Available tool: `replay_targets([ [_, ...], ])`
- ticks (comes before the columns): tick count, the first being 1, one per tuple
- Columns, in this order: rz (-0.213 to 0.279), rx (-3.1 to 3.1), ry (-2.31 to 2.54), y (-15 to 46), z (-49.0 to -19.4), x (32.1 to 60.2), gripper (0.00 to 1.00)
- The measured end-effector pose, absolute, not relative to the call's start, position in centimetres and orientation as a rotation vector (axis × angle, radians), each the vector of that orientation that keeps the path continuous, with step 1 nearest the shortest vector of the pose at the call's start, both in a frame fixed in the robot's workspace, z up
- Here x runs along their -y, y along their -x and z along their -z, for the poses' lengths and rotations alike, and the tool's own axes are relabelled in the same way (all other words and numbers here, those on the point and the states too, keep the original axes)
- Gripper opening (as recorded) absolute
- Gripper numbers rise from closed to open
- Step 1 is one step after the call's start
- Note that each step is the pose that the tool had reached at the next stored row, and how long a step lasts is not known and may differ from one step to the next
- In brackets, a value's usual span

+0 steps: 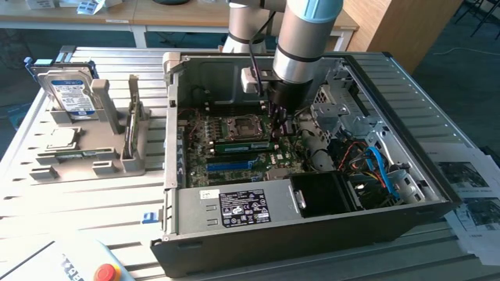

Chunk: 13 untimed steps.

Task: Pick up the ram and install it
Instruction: 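Press down the ram until it locks into place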

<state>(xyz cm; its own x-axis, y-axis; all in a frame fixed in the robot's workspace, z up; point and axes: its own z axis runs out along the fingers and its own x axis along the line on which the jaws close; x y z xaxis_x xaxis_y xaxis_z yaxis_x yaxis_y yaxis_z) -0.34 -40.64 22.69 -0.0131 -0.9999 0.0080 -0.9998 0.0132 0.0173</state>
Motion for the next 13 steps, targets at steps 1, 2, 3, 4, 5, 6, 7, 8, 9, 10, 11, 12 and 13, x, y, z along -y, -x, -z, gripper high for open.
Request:
replay_targets([
  [1, 0.011, 2.223, -2.194, 0.34, -22.69, 40.64, 0.10],
  [2, 0.011, 2.223, -2.194, 0.34, -22.67, 40.63, 0.10],
  [3, 0.011, 2.223, -2.194, 0.34, -22.65, 40.63, 0.10],
  [4, 0.011, 2.223, -2.194, 0.34, -22.61, 40.64, 0.10],
  [5, 0.011, 2.223, -2.194, 0.34, -22.58, 40.64, 0.10],
  [6, 0.011, 2.223, -2.194, 0.34, -22.57, 40.64, 0.10],
  [7, 0.010, 2.223, -2.194, 0.34, -22.56, 40.64, 0.10],
  [8, 0.011, 2.223, -2.194, 0.34, -22.54, 40.64, 0.10],
  [9, 0.011, 2.223, -2.194, 0.34, -22.53, 40.64, 0.10],
  [10, 0.011, 2.223, -2.194, 0.34, -22.52, 40.64, 0.10],
  [11, 0.010, 2.223, -2.194, 0.34, -22.52, 40.64, 0.10],
  [12, 0.011, 2.223, -2.194, 0.34, -22.52, 40.64, 0.10],
  [13, 0.011, 2.223, -2.194, 0.34, -22.52, 40.64, 0.10],
])
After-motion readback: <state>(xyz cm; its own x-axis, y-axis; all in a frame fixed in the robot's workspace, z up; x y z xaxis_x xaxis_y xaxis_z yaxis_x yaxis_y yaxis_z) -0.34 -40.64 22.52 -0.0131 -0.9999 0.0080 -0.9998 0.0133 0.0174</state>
